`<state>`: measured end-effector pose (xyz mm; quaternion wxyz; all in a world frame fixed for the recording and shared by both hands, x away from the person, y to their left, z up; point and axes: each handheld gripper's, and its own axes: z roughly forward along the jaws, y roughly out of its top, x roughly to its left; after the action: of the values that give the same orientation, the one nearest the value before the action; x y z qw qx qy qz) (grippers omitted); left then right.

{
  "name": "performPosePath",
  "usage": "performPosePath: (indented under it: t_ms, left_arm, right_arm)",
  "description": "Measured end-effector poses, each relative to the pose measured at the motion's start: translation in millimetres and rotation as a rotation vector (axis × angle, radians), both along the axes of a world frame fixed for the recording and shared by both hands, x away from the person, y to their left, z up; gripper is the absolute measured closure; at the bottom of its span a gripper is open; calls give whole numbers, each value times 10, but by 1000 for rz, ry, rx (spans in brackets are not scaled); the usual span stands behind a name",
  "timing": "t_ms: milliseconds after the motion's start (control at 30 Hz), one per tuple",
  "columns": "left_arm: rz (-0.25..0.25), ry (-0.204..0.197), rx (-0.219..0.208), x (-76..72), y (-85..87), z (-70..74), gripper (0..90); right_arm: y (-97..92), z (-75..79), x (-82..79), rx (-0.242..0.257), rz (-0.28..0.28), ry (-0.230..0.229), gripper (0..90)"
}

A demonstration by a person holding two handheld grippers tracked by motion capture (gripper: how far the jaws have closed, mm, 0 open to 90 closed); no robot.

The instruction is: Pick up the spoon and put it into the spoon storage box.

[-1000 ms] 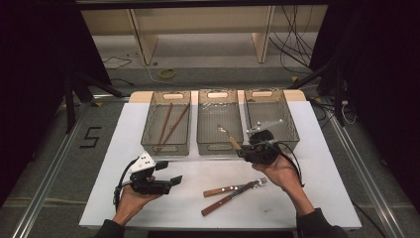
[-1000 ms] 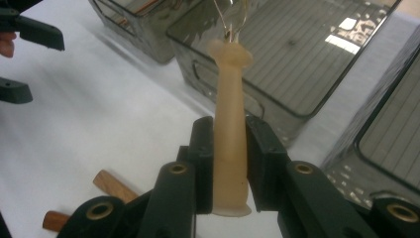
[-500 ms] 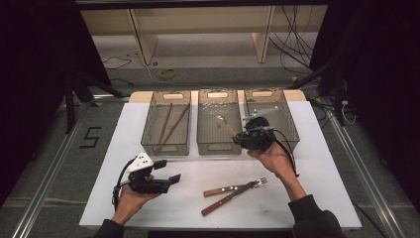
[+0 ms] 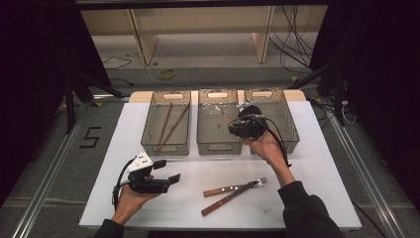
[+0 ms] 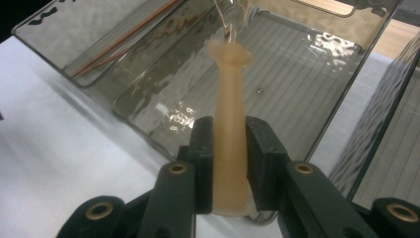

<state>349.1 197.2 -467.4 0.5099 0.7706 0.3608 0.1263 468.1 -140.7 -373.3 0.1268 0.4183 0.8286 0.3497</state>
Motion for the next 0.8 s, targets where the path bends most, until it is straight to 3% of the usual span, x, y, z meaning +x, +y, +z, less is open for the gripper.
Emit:
performPosePath:
  t_ms: [800]
  left_arm:
    - [13,-6,-17,-3,8,5,199]
  right_arm:
    - [231,-196,403,-57,-68,49,752]
